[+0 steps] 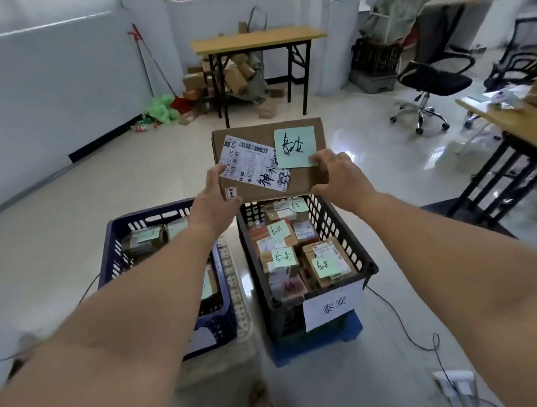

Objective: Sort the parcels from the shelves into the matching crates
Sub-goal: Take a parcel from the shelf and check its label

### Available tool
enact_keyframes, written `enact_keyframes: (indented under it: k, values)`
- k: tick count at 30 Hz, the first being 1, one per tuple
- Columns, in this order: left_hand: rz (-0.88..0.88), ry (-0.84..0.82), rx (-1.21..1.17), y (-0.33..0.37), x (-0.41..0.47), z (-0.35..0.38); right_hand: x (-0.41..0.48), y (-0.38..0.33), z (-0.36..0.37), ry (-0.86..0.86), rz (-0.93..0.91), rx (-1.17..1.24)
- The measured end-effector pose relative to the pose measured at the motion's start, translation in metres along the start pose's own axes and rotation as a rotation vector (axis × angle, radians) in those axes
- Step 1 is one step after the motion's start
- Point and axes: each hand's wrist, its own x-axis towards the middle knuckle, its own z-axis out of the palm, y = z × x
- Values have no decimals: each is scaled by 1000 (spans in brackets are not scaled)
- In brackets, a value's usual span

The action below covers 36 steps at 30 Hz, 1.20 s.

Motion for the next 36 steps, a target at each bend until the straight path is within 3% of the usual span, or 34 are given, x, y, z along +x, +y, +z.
enact_keyframes:
  k: [13, 22, 29, 36]
  values:
    - [-165, -193, 45, -41, 119, 79, 104, 79, 75, -181, 189, -22]
    - [-479, -305, 85, -99, 126, 171, 126, 164, 158, -502, 253, -23]
    - [-582, -318, 79, -116, 160, 224, 168, 217, 195, -603, 229, -33]
    - [-591, -211, 91, -143, 205, 243, 229, 230, 237, -621, 148, -24]
